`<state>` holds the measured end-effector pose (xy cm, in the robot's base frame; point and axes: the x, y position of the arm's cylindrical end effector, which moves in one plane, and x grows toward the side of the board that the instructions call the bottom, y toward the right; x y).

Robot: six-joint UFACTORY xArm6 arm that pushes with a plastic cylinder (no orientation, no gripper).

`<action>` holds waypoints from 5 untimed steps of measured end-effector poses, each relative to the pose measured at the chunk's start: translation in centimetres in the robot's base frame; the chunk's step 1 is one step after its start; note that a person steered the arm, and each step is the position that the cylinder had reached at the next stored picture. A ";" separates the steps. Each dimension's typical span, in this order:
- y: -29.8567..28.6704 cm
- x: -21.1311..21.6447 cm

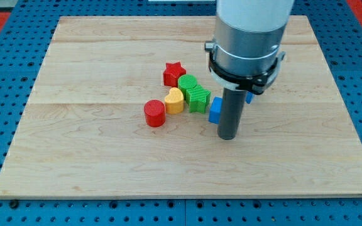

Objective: Slide blue cube closer to green star

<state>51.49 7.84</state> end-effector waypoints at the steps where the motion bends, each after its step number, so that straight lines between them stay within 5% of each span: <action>1: 1.9 -0.8; 5: 5.2 -7.6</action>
